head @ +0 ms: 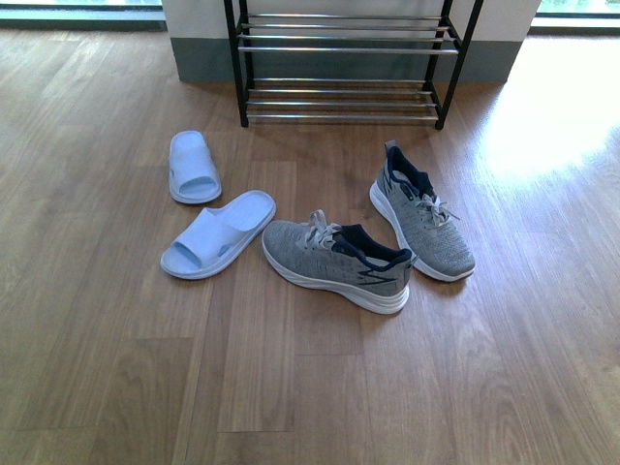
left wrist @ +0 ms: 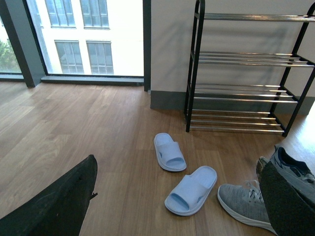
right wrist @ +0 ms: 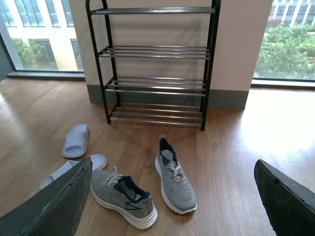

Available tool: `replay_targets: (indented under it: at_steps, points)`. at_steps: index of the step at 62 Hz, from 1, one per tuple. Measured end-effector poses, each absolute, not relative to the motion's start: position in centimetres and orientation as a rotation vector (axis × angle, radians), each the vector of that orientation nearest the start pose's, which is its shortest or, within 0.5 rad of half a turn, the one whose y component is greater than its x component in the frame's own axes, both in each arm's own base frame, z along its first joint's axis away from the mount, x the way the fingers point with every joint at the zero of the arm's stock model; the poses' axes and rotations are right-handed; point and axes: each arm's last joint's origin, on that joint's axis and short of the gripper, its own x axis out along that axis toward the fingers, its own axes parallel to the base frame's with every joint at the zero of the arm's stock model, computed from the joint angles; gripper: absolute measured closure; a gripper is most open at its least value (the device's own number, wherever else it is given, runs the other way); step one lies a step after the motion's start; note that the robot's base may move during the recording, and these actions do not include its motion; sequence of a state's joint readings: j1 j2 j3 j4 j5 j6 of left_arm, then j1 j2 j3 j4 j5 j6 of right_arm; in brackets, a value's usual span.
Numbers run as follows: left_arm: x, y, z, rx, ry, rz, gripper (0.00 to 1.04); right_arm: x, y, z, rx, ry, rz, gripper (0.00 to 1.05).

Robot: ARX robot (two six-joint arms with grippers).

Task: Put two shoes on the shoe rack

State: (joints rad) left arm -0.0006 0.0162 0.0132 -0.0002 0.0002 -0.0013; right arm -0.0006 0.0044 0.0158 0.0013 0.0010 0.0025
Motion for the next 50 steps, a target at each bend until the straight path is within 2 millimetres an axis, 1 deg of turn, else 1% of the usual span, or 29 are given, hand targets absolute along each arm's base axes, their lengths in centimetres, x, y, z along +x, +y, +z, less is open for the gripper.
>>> replay_targets:
  at_steps: [50]
  points:
    - [9.79, -0.01, 16.67, -0.001, 0.003, -0.001, 0.09, 9.70, -0.01, 16.87, 0.002, -0.013, -0.002, 0.09]
